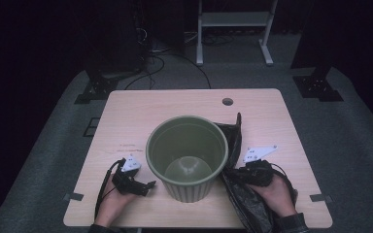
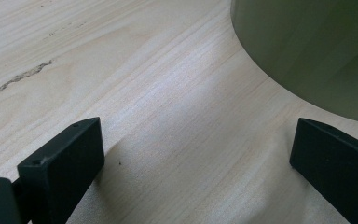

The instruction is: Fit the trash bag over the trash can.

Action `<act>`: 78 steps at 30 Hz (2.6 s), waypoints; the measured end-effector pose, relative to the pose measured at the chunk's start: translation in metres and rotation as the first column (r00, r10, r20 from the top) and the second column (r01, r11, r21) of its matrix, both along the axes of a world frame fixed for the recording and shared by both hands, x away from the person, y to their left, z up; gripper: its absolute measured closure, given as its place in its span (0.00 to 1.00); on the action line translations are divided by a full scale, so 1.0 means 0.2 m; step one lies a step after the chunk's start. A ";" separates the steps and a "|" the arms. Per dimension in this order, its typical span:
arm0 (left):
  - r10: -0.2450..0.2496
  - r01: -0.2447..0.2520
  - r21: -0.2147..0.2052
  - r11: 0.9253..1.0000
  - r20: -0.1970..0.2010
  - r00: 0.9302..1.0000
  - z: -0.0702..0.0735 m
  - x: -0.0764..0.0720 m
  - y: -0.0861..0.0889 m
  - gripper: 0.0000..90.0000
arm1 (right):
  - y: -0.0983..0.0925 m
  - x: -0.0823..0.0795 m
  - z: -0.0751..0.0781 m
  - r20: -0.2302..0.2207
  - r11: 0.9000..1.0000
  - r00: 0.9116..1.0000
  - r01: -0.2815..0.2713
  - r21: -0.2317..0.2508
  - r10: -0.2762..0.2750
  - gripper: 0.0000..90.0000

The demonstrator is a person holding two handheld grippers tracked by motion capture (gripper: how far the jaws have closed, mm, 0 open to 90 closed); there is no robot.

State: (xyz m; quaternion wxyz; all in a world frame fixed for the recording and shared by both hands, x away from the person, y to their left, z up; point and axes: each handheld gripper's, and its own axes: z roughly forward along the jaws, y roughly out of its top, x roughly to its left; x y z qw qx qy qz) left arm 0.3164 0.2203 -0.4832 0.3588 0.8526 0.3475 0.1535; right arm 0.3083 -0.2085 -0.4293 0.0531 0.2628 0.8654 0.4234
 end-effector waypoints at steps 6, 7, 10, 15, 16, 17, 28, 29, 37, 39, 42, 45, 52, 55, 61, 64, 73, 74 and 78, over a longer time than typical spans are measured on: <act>0.000 0.000 0.000 1.000 0.000 1.000 0.00 0.00 0.00 0.02 | -0.02 -0.04 0.09 0.009 0.997 0.999 -0.052 0.052 0.051 0.99; 0.000 0.000 0.000 1.000 0.000 1.000 0.00 0.00 0.00 0.02 | -0.03 -0.05 0.10 0.011 0.997 0.998 -0.060 0.054 0.060 0.99; 0.000 0.000 0.000 1.000 0.000 1.000 0.00 0.00 0.00 0.02 | -0.03 -0.08 0.17 0.024 0.993 0.995 -0.093 0.075 0.092 0.99; 0.000 0.000 0.000 1.000 0.000 1.000 0.00 0.00 0.00 0.02 | -0.04 -0.10 0.22 0.041 0.990 0.993 -0.114 0.080 0.111 0.99; 0.000 0.000 0.000 1.000 0.000 1.000 0.00 0.00 0.00 0.02 | -0.04 -0.11 0.24 0.049 0.989 0.992 -0.120 0.082 0.116 0.99; 0.000 0.000 0.000 1.000 0.000 1.000 0.00 0.00 0.00 0.02 | -0.04 -0.12 0.25 0.055 0.988 0.991 -0.125 0.087 0.120 0.99; 0.001 -0.001 -0.002 1.000 0.002 1.000 0.00 0.00 0.00 0.02 | -0.06 -0.20 0.48 0.155 0.963 0.964 -0.236 0.128 0.215 0.99; 0.001 -0.001 -0.002 1.000 0.003 1.000 0.00 0.00 0.00 0.02 | -0.06 -0.20 0.48 0.155 0.963 0.964 -0.236 0.128 0.215 0.99; 0.001 -0.001 0.000 1.000 0.001 1.000 0.00 0.00 0.00 0.02 | -0.01 -0.18 0.64 0.175 0.939 0.945 -0.306 0.160 0.278 0.99; 0.001 -0.001 -0.002 1.000 0.002 1.000 0.00 0.00 0.00 0.02 | 0.02 -0.17 0.67 0.181 0.931 0.938 -0.325 0.164 0.296 0.99; 0.001 -0.001 -0.001 1.000 0.002 1.000 0.00 0.00 0.00 0.02 | 0.07 -0.14 0.73 0.194 0.924 0.930 -0.344 0.165 0.312 0.99; 0.001 -0.001 -0.002 1.000 0.002 1.000 0.00 0.00 0.00 0.02 | 0.14 -0.09 0.79 0.205 0.910 0.920 -0.372 0.182 0.334 0.99; 0.001 -0.001 -0.002 1.000 0.002 1.000 0.00 0.00 0.00 0.02 | 0.25 -0.04 0.85 0.215 0.890 0.904 -0.411 0.194 0.371 0.99; 0.002 -0.002 -0.002 1.000 0.002 1.000 0.00 0.00 0.00 0.02 | 0.30 -0.02 0.88 0.224 0.883 0.896 -0.426 0.198 0.383 0.99; 0.002 -0.002 -0.002 1.000 0.002 1.000 0.00 0.00 0.00 0.02 | 0.43 0.03 0.97 0.250 0.873 0.882 -0.449 0.189 0.400 0.99; 0.001 -0.001 -0.002 1.000 0.002 1.000 0.00 0.00 0.00 0.02 | 0.49 0.06 1.00 0.258 0.861 0.872 -0.470 0.197 0.417 0.99; 0.002 -0.002 -0.002 1.000 0.002 1.000 0.00 0.00 0.00 0.02 | 0.68 0.15 1.05 0.247 0.824 0.851 -0.516 0.232 0.464 0.99; 0.002 -0.002 -0.002 1.000 0.002 1.000 0.00 0.00 0.00 0.02 | 0.71 0.16 1.05 0.246 0.815 0.846 -0.526 0.245 0.472 0.99; 0.002 -0.002 -0.002 1.000 0.003 1.000 0.00 0.00 0.00 0.02 | 0.81 0.19 1.08 0.242 0.788 0.833 -0.551 0.274 0.498 0.99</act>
